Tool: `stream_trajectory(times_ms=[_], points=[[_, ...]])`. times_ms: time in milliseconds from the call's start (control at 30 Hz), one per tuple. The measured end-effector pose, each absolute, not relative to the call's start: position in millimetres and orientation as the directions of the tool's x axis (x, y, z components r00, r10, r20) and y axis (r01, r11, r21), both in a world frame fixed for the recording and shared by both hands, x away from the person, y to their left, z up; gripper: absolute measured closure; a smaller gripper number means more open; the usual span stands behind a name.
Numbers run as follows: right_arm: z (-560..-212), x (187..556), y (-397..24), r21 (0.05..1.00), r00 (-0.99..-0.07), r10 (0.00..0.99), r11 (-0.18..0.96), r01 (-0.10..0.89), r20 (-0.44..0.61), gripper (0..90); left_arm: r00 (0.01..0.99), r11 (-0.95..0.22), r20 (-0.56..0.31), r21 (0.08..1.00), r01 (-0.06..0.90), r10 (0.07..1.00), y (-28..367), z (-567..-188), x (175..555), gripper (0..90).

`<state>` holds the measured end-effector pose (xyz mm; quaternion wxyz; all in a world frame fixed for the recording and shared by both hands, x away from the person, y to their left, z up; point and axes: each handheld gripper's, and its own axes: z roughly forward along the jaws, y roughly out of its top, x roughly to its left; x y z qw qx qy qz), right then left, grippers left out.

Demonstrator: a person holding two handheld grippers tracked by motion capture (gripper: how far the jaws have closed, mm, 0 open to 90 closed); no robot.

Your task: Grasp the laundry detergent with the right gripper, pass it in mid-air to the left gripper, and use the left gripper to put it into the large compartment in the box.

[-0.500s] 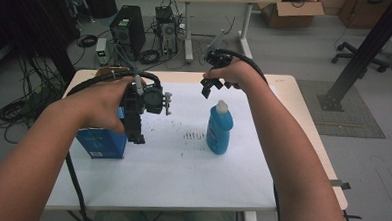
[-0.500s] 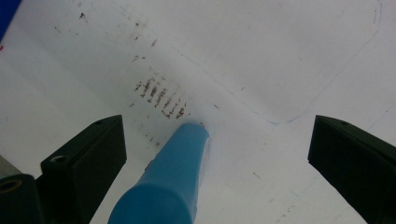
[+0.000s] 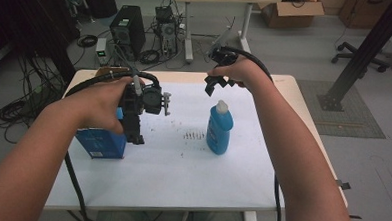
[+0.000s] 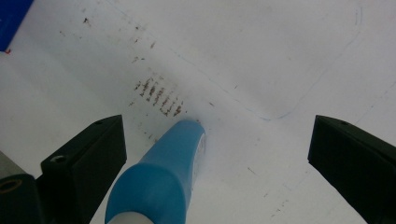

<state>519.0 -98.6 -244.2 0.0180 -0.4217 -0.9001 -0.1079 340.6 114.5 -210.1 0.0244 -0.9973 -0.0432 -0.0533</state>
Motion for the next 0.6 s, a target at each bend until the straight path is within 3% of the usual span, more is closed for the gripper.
stream_trajectory(times_ms=[600], points=[[-227,497,-121,0.219,-0.639,0.76,0.608,0.763,0.119,4.4,0.992,-0.996,0.106,-0.055,0.076,0.07,111,-214,332,0.2]])
